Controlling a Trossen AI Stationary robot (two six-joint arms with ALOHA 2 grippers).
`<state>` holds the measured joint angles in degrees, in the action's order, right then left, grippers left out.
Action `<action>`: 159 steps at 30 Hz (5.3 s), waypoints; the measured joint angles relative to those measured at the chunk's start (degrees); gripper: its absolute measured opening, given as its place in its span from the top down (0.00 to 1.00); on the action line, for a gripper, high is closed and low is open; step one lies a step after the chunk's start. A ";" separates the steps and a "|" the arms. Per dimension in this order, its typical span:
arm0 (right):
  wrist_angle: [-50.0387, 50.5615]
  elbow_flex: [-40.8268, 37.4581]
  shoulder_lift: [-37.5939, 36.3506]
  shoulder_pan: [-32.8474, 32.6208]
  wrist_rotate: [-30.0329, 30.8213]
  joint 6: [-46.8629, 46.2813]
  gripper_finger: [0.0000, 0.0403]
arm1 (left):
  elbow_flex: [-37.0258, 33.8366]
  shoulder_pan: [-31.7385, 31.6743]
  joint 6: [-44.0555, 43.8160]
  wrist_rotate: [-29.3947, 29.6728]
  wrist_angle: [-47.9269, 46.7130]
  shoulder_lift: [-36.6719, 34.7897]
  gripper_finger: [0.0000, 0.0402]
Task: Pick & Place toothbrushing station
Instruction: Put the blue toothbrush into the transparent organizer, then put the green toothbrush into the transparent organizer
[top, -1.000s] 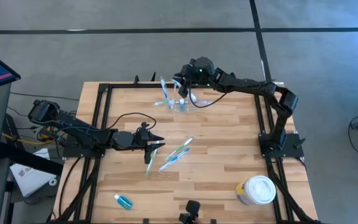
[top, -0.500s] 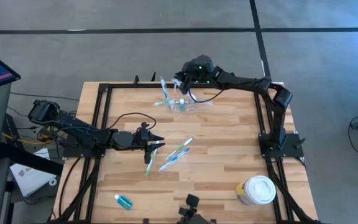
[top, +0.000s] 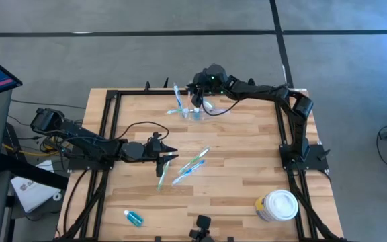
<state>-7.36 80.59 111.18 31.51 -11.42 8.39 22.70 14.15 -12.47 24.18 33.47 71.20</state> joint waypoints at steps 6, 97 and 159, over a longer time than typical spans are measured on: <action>0.50 0.04 0.48 -1.31 3.77 2.54 0.84 | 0.01 0.00 0.00 0.00 -0.02 0.00 0.74; 24.64 -8.65 -17.27 -0.75 8.76 3.28 1.00 | 0.02 0.02 -0.24 -0.46 -1.04 0.00 0.74; 9.10 -21.78 -30.40 -11.41 -2.27 -3.46 0.89 | 0.00 0.13 -1.51 -0.42 -1.53 0.00 0.74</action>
<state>1.74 58.81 80.77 20.10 -13.69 4.94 22.70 14.28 -13.98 23.77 31.94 71.20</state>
